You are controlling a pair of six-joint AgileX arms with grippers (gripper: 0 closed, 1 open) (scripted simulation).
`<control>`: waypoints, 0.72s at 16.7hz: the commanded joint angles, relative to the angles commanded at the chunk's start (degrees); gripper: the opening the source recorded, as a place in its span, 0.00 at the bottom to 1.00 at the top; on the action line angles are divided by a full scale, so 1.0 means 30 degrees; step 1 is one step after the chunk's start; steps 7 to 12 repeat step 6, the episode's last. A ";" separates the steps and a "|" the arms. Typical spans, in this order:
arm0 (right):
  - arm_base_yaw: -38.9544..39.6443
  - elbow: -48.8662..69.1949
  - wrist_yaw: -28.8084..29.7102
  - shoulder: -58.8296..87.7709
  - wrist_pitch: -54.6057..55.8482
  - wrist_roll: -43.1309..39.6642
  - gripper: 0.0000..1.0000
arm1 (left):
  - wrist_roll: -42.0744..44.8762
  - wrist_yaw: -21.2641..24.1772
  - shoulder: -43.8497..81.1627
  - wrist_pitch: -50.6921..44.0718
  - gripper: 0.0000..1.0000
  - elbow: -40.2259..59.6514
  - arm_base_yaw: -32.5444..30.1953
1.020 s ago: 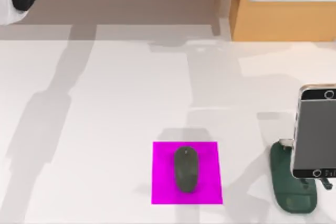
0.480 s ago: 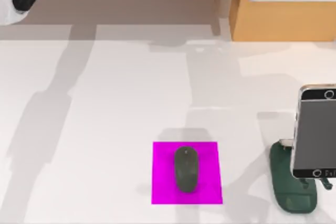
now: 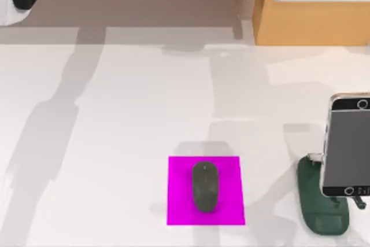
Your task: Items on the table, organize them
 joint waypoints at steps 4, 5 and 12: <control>0.0000 0.0000 0.0000 0.0000 0.0000 0.0000 1.00 | 0.0000 0.0000 0.0000 0.0000 1.00 0.0000 0.0000; 0.0000 0.0000 0.0000 0.0000 0.0000 0.0000 1.00 | 0.0000 0.0000 0.0000 0.0000 1.00 0.0000 0.0000; 0.0000 0.0000 0.0000 0.0000 0.0000 0.0000 1.00 | 0.0000 0.0000 0.0000 0.0000 1.00 0.0000 0.0000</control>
